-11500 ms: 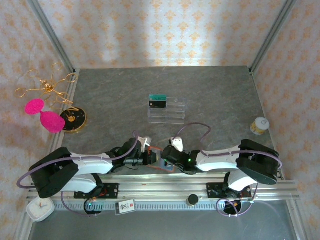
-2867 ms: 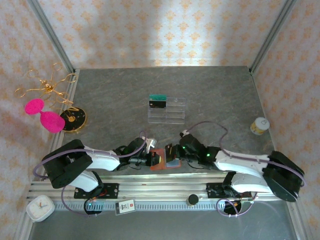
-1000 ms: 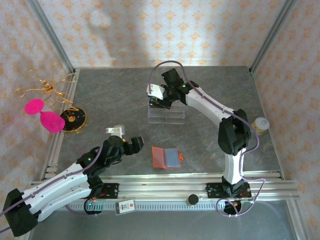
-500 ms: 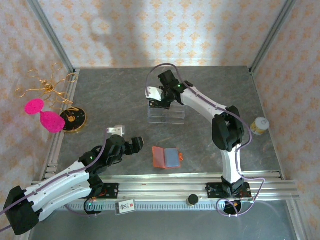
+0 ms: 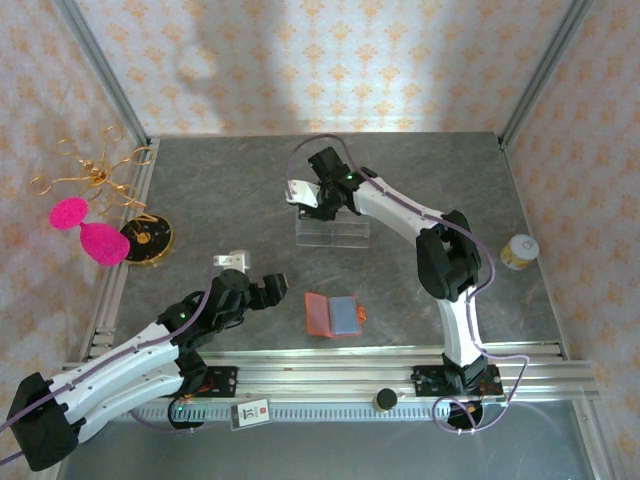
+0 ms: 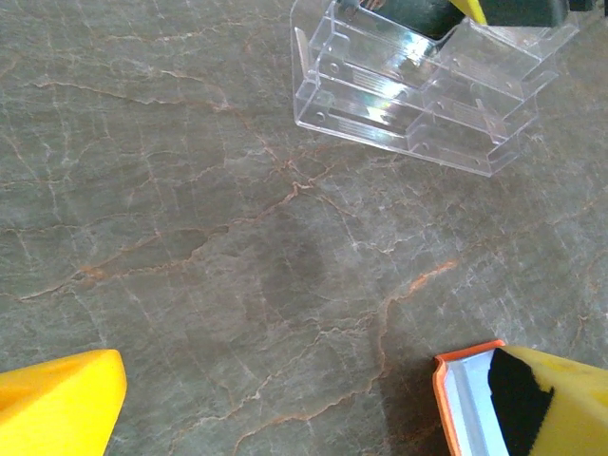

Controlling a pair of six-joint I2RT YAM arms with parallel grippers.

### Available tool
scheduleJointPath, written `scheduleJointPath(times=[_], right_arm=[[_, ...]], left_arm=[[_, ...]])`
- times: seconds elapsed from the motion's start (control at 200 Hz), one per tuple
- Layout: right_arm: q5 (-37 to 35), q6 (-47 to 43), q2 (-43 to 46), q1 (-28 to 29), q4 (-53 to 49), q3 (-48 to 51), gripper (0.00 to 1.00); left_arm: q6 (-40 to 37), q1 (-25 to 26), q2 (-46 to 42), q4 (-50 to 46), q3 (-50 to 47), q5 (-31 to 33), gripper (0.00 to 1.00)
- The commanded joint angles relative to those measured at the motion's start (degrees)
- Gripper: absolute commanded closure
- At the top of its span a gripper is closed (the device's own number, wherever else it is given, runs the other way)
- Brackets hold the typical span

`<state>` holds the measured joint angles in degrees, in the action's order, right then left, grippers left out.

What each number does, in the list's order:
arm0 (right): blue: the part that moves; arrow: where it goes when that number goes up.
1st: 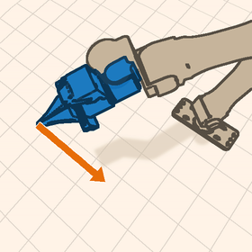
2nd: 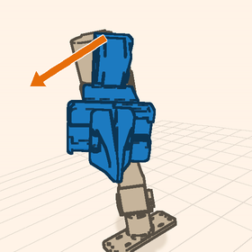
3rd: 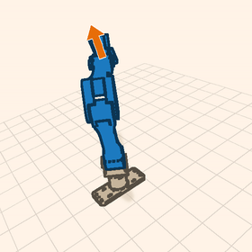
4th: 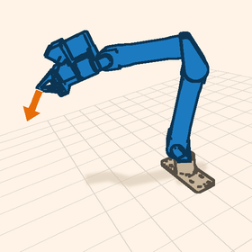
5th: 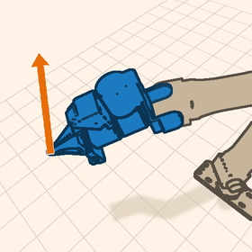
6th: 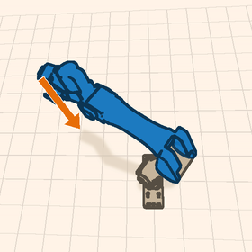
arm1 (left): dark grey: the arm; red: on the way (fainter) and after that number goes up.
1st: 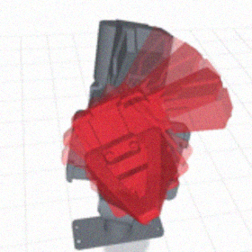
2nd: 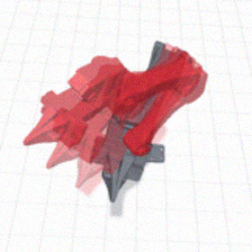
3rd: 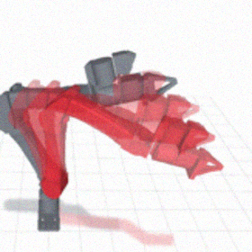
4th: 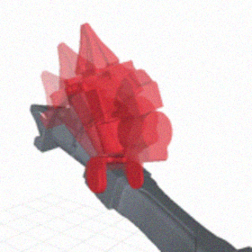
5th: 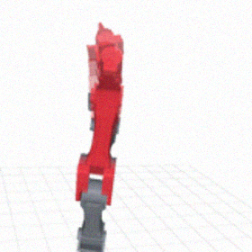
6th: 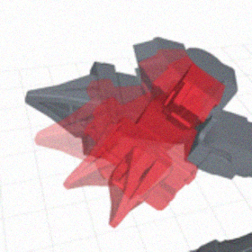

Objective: Take the credit cards out of the card holder

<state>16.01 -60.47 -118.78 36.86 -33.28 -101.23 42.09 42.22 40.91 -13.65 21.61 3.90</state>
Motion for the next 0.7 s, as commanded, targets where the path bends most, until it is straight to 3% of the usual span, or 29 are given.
scheduleJointPath(times=[0.0, 0.215, 0.385, 0.471, 0.566, 0.696], right_arm=[[-0.5, 3.7, 0.7, 0.3, 2.6, -2.1, 0.66], [6.0, 12.5, 8.5, 0.6, 7.2, 1.6, 0.63], [6.4, 30.3, 18.4, 1.4, 22.8, 15.1, 0.63], [2.5, 43.2, 23.8, 1.5, 32.8, 23.9, 0.62], [-4.4, 55.0, 28.5, 2.4, 36.9, 31.4, 0.62], [-19.5, 69.5, 33.8, 3.0, 34.2, 40.6, 0.60]], left_arm=[[0.5, -0.6, 0.0, 1.1, 0.2, -1.2, 0.01], [2.6, -0.6, 0.0, 5.7, -1.8, -3.0, 0.01], [3.1, -0.6, 2.8, 15.1, -4.4, -9.6, 0.03], [3.0, -0.6, 7.0, 20.3, -4.8, -14.6, 0.08], [2.9, -0.5, 12.9, 24.1, -4.4, -19.1, 0.17], [2.6, -0.4, 16.1, 23.9, -4.3, -17.5, 0.16]])
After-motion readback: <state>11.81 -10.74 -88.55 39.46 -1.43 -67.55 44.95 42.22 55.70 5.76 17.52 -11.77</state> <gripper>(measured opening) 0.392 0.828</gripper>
